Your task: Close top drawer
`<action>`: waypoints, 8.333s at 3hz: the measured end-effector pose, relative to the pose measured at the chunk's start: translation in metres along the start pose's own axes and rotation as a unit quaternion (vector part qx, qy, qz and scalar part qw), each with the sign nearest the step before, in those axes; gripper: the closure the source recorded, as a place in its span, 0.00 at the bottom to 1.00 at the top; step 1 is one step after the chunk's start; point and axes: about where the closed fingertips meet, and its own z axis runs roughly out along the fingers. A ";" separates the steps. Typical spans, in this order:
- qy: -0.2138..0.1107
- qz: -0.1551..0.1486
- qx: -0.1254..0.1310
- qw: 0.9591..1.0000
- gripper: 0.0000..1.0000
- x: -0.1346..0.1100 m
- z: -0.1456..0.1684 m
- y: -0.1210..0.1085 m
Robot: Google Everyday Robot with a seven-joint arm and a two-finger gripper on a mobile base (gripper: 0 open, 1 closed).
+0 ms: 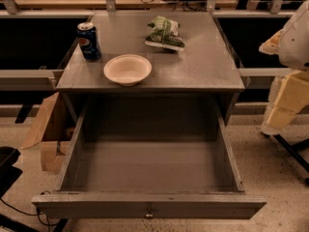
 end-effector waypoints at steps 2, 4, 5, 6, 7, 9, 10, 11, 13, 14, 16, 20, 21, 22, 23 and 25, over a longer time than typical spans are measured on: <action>0.008 -0.010 0.010 1.000 0.00 0.001 0.014 0.015; 0.002 0.018 0.011 1.000 0.26 0.030 0.105 0.079; 0.012 0.035 -0.008 0.999 0.49 0.046 0.157 0.124; 0.032 0.039 -0.044 0.998 0.72 0.067 0.190 0.178; 0.060 0.042 -0.054 0.996 1.00 0.092 0.188 0.213; 0.051 0.038 -0.060 0.996 1.00 0.086 0.194 0.218; 0.001 0.053 -0.107 0.993 1.00 0.055 0.251 0.255; -0.035 0.062 -0.109 0.992 1.00 0.035 0.291 0.266; -0.059 0.062 -0.059 0.995 1.00 0.012 0.349 0.228; -0.059 0.061 -0.057 0.995 1.00 0.012 0.350 0.227; -0.054 0.049 -0.034 0.997 1.00 0.014 0.355 0.202; -0.050 0.028 0.025 0.998 1.00 0.011 0.351 0.130; -0.053 0.022 0.037 0.998 1.00 0.004 0.354 0.104; -0.059 0.024 0.047 0.997 1.00 0.000 0.361 0.093; -0.066 0.031 0.057 0.996 1.00 0.001 0.373 0.080; -0.069 0.031 0.070 0.995 1.00 0.005 0.379 0.063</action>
Offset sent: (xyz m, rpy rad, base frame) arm -0.0113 0.0043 -0.0335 -0.0641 -0.0033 0.0062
